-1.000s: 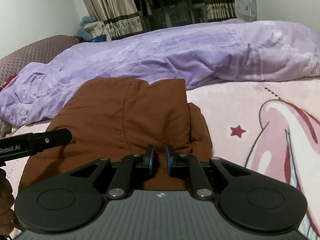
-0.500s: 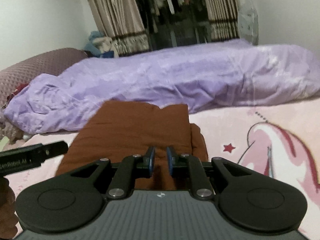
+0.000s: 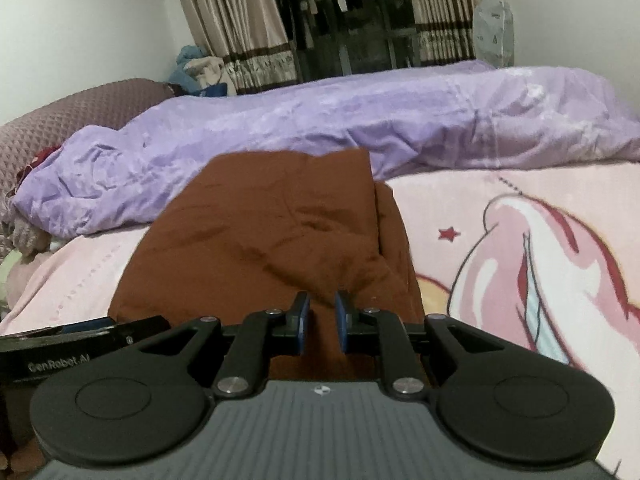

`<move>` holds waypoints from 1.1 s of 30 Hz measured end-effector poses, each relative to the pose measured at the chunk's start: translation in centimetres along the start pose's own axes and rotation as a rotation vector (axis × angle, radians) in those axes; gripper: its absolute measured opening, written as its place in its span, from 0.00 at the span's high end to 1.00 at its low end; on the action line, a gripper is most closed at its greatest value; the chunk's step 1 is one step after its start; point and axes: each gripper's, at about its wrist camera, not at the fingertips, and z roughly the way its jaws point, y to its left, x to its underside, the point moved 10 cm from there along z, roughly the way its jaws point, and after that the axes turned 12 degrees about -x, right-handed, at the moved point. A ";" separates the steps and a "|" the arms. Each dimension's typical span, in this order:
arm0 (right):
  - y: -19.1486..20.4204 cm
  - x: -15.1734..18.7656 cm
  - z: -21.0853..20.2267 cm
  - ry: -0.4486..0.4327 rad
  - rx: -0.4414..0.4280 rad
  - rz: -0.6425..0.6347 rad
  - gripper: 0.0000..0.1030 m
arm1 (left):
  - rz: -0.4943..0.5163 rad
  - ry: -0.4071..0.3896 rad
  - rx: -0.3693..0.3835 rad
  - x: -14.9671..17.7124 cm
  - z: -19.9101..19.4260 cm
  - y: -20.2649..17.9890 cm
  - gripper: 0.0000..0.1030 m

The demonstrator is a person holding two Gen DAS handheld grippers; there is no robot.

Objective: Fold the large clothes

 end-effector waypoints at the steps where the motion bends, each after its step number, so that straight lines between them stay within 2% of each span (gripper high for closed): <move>1: -0.1 0.3 0.3 0.006 0.001 0.004 0.81 | 0.000 0.003 0.001 0.2 0.3 0.0 0.20; 8: -0.8 2.1 1.8 0.022 -0.004 0.027 0.82 | 0.011 0.001 0.004 0.7 1.6 -0.1 0.17; 18: -0.6 2.4 1.7 0.004 -0.002 0.008 0.82 | 0.019 -0.011 0.003 0.6 1.6 -0.5 0.15; 22: 0.0 1.1 0.6 -0.020 0.005 -0.041 0.81 | 0.008 -0.023 -0.005 -0.7 0.7 -0.2 0.15; 27: 0.2 -2.6 -0.3 -0.089 -0.007 -0.043 0.76 | -0.013 -0.062 -0.031 -4.0 0.7 0.4 0.15; 33: -0.8 -3.4 2.3 -0.058 0.021 -0.055 0.76 | 0.002 -0.022 -0.063 -4.5 3.3 0.5 0.16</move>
